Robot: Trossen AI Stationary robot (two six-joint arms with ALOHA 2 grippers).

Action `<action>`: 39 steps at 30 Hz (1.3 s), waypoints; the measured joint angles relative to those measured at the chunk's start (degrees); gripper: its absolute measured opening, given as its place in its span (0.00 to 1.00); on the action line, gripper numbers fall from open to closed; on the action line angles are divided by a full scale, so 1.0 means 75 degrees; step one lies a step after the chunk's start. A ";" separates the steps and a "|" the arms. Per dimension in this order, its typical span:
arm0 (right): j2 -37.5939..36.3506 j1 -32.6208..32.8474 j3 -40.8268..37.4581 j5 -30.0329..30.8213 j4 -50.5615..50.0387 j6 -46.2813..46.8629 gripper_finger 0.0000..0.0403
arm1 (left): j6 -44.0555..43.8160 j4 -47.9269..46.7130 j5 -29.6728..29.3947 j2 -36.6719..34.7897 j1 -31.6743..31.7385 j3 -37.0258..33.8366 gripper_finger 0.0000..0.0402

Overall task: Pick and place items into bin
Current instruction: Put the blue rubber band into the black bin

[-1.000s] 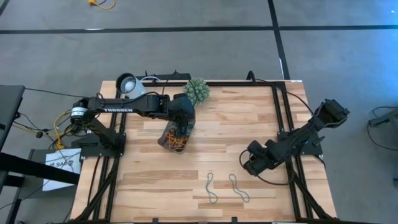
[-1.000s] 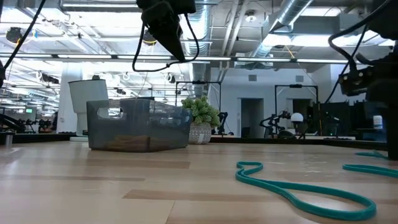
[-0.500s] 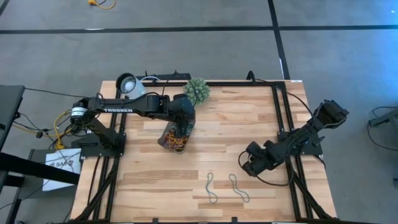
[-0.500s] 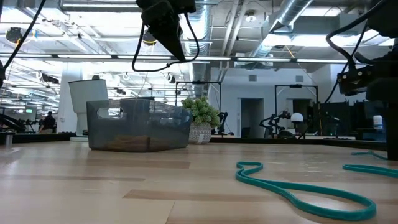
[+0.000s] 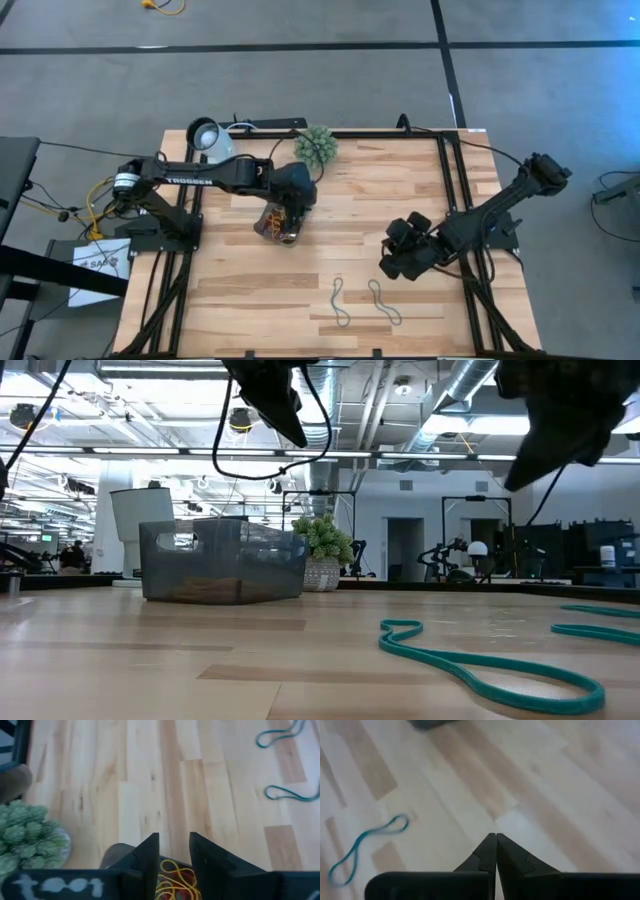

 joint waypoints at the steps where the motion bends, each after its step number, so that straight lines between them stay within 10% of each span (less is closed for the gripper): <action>1: 0.0036 0.0016 0.0005 -0.0267 -0.0076 0.0082 0.01 | 0.0000 -0.0042 -0.0001 0.0003 -0.0059 0.0000 0.24; 10: 0.0948 0.0251 -0.0023 -0.2673 -0.1947 0.1211 0.03 | 0.0137 -0.0004 -0.0002 0.0003 -0.0276 -0.0001 0.24; 26: 0.2087 -0.0905 -0.0084 -0.2873 -0.1928 0.0608 0.37 | 0.0143 0.0062 -0.0010 0.0006 -0.0271 -0.0001 0.24; 39: 0.2682 -0.1017 -0.0051 -0.3355 -0.1801 0.1208 0.31 | 0.0229 0.0010 -0.0011 0.0006 -0.0272 -0.0002 0.24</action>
